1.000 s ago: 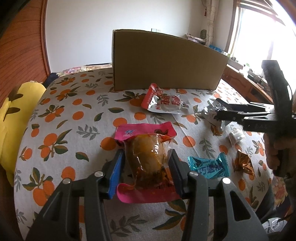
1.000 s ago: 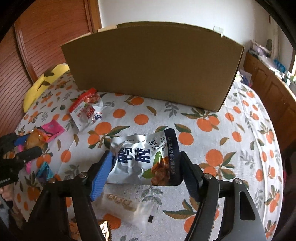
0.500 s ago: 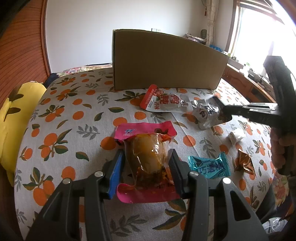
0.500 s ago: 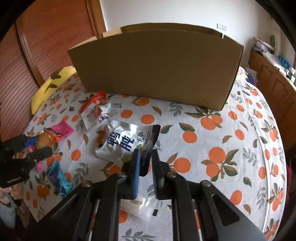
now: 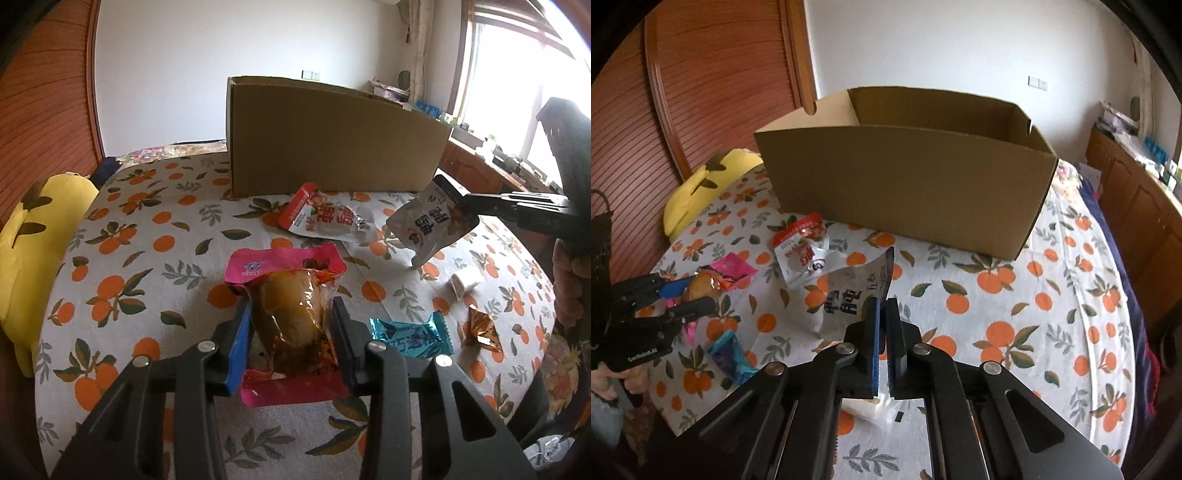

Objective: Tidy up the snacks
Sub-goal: 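Lift bread pouch and blue-label pouch and carry both over the box, then open left tool dropping bread pouch while right tool releases blue-label pouch into box, then move left tool to teal candy while right tool approaches white bar pack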

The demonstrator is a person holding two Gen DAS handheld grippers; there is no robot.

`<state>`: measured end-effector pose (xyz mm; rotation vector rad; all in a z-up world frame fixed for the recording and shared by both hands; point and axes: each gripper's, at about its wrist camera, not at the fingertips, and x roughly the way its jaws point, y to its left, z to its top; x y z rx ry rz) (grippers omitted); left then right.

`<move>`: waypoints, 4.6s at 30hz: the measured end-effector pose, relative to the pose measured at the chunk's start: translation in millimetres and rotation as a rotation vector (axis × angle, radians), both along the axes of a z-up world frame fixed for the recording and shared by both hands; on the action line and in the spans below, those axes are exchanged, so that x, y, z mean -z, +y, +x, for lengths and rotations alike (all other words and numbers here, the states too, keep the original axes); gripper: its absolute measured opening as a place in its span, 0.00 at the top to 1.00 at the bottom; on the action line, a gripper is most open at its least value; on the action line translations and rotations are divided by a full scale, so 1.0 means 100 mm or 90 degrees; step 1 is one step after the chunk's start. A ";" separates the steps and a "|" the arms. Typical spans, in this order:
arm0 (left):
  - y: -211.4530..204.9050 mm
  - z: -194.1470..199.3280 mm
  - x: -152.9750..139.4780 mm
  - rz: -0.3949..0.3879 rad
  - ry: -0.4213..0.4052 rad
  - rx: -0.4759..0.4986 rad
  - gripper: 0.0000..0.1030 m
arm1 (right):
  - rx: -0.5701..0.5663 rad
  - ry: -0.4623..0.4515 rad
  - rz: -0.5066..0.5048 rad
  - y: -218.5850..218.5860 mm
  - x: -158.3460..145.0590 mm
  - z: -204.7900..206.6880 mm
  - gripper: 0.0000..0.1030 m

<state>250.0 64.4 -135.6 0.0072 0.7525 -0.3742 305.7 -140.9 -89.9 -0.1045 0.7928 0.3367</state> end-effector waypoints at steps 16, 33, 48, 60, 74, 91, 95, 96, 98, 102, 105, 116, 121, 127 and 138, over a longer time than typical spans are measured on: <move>-0.10 -0.08 -0.32 -0.015 -0.022 0.019 0.63 | -0.037 -0.041 -0.061 0.14 -0.28 -0.06 1.00; -0.35 0.11 -0.82 0.000 -0.067 0.038 0.63 | -0.066 -0.091 -0.125 0.13 -0.76 0.01 1.00; -0.47 0.82 -1.37 0.007 -0.126 0.038 0.63 | -0.087 -0.172 -0.155 0.12 -1.35 0.33 1.00; -0.67 1.45 -1.39 0.010 -0.133 0.053 0.62 | -0.078 -0.191 -0.176 0.09 -1.42 0.87 1.00; -0.80 1.90 -1.02 0.011 -0.098 0.045 0.61 | -0.066 -0.127 -0.176 0.05 -0.71 1.43 1.00; -0.93 1.98 -0.98 0.029 -0.084 0.037 0.49 | -0.056 -0.084 -0.118 -0.14 -0.45 1.48 0.96; -0.98 1.88 -1.08 0.029 -0.109 0.036 0.46 | -0.051 -0.104 -0.093 -0.19 -0.49 1.42 0.82; -0.99 1.87 -1.10 0.028 -0.111 0.039 0.46 | -0.048 -0.103 -0.089 -0.20 -0.50 1.42 0.81; -0.99 1.81 -1.14 0.026 -0.115 0.040 0.46 | -0.046 -0.106 -0.077 -0.22 -0.53 1.40 0.81; -0.99 1.69 -1.16 0.028 -0.117 0.043 0.45 | -0.046 -0.115 -0.058 -0.28 -0.60 1.32 0.81; -0.99 1.59 -1.16 0.031 -0.116 0.045 0.45 | -0.043 -0.122 -0.048 -0.31 -0.64 1.23 0.76; -0.87 1.01 -1.12 0.039 -0.103 0.048 0.45 | -0.041 -0.110 -0.010 -0.39 -0.71 0.64 0.69; -0.78 0.67 -0.99 0.039 -0.086 0.047 0.45 | -0.048 -0.090 0.018 -0.36 -0.61 0.36 0.59; -0.72 0.36 -0.74 0.050 -0.062 0.042 0.45 | -0.069 -0.059 0.017 -0.23 -0.31 0.06 0.56; -0.65 0.00 -0.29 0.061 -0.013 0.042 0.45 | -0.094 0.008 0.031 -0.17 0.18 -0.14 0.49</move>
